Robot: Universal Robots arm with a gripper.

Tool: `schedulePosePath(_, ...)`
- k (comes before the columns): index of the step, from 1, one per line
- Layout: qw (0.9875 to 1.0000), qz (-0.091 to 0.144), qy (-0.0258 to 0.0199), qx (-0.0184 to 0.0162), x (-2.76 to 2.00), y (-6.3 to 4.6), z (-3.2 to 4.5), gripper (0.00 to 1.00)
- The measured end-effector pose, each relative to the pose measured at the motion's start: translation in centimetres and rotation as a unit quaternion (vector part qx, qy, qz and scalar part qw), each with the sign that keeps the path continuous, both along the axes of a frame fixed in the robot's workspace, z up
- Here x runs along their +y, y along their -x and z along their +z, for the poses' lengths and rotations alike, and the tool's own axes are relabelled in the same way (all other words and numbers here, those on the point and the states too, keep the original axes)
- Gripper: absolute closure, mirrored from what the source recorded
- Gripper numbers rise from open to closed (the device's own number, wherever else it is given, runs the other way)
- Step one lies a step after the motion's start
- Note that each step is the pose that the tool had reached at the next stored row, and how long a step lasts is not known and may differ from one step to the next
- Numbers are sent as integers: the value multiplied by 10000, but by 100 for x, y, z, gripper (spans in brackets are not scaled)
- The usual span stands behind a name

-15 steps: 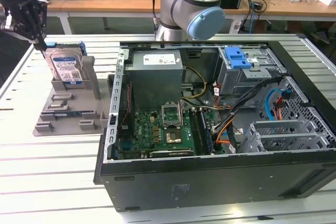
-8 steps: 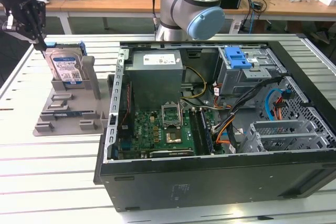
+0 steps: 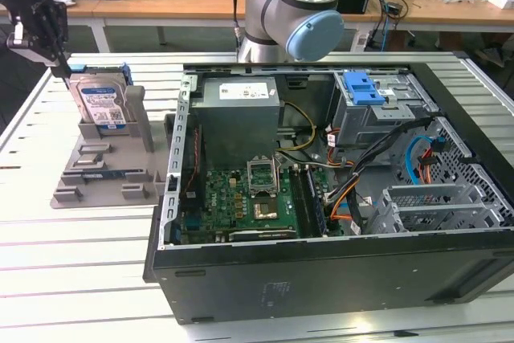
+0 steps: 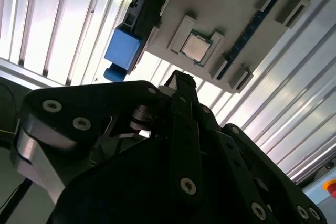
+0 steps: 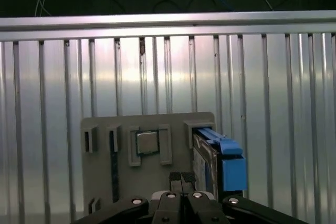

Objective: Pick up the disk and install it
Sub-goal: 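Pick up the disk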

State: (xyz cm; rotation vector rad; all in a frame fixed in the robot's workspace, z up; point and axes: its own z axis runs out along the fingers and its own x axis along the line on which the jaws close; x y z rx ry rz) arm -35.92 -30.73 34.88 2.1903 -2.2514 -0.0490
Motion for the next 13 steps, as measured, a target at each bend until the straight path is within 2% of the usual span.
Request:
schedulePosePath(4, 9999, 134, 0, 0, 0, 0, 0, 89)
schedulePosePath(13, 9989, 470, 0, 0, 0, 0, 0, 89)
